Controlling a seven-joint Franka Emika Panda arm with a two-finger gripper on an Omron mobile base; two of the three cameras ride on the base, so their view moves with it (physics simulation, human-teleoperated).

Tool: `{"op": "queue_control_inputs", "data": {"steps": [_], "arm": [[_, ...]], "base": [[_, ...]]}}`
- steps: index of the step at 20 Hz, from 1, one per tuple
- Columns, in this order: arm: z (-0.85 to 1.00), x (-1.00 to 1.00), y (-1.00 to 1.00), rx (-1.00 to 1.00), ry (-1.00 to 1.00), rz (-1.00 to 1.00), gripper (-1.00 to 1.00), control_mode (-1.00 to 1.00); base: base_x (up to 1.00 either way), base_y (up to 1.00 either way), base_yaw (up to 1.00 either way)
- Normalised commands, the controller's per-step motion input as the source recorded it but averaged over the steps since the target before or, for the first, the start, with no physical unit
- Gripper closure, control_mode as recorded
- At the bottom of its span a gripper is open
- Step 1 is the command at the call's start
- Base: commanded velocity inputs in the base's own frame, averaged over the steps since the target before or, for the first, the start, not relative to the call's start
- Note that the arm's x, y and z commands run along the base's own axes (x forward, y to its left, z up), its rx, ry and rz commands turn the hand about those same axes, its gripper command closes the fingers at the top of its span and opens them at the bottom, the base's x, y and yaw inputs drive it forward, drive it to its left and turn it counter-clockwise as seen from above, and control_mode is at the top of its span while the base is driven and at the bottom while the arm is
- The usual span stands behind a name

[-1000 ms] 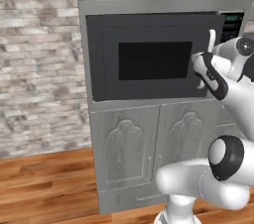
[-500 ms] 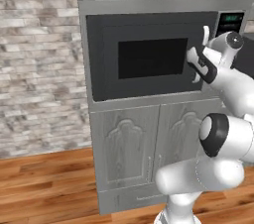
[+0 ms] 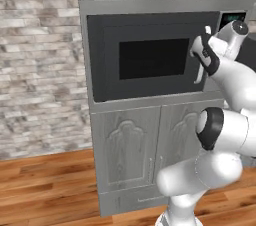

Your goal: Close the microwave door.

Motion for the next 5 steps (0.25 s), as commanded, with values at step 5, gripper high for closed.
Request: {"op": "queue_control_inputs", "data": {"steps": [5], "arm": [[-0.06, 0.06, 0.0, 0.0, 0.0, 0.0, -1.0, -1.0]], "base": [[0.0, 0.0, 0.0]]}}
